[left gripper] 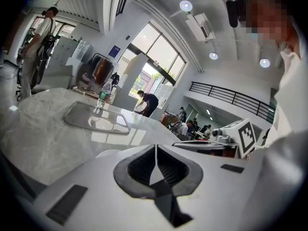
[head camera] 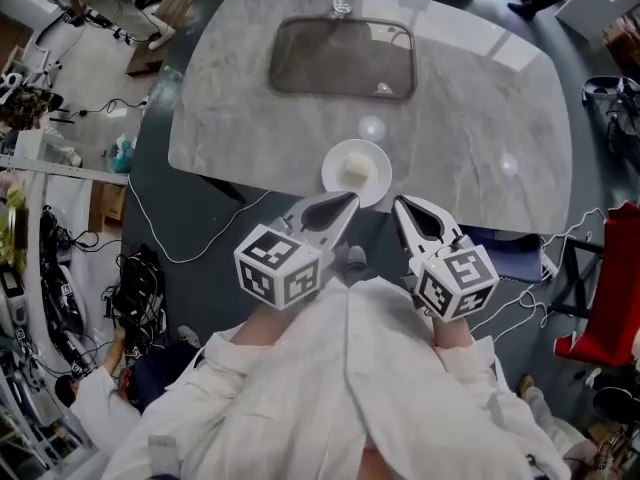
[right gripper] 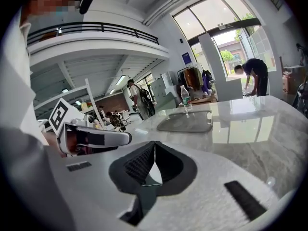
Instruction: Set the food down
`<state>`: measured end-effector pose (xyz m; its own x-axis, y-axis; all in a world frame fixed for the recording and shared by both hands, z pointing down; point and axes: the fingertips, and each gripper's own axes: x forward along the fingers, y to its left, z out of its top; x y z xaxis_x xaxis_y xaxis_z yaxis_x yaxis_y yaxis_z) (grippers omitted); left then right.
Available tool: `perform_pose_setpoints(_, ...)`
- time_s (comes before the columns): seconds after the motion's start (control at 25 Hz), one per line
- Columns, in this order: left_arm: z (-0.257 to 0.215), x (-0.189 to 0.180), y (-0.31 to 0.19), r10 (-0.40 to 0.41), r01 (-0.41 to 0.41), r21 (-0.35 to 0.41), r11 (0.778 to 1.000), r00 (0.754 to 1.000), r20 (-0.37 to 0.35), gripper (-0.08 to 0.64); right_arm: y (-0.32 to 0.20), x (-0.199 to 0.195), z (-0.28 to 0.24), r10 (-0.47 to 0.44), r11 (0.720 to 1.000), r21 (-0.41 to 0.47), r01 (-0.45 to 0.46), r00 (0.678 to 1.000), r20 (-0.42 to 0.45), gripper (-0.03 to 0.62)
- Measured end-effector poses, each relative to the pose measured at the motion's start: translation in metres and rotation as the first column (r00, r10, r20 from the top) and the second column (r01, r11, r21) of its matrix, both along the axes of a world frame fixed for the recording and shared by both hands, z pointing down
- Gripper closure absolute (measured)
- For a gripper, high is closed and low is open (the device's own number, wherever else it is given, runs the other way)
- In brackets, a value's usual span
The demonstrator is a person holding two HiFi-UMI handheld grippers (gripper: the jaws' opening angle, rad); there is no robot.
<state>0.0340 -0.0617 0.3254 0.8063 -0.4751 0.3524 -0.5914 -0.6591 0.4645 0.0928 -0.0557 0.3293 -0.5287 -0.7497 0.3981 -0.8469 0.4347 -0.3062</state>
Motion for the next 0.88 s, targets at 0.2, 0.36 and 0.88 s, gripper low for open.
perform_pose_setpoints(0.2, 0.013, -0.008, -0.004, 0.009, -0.008, -0.035, 0.999, 1.0, 0.022, 0.537, -0.006, -0.01, 0.011, 0.009, 0.999, -0.033, -0.008, 1.0, 0.005, 0.589)
perform_pose_setpoints(0.36, 0.021, -0.016, -0.005, 0.019, -0.018, -0.073, 0.997, 1.0, 0.011, 0.537, -0.006, -0.018, 0.025, 0.004, 0.997, -0.077, -0.004, 1.0, 0.0, 0.589)
perform_pose_setpoints(0.88, 0.078, -0.036, -0.011, 0.001, 0.006, -0.246, 0.969, 1.0, 0.026, 0.536, -0.001, -0.017, 0.076, -0.004, 0.973, -0.232, 0.002, 1.0, -0.009, 0.589)
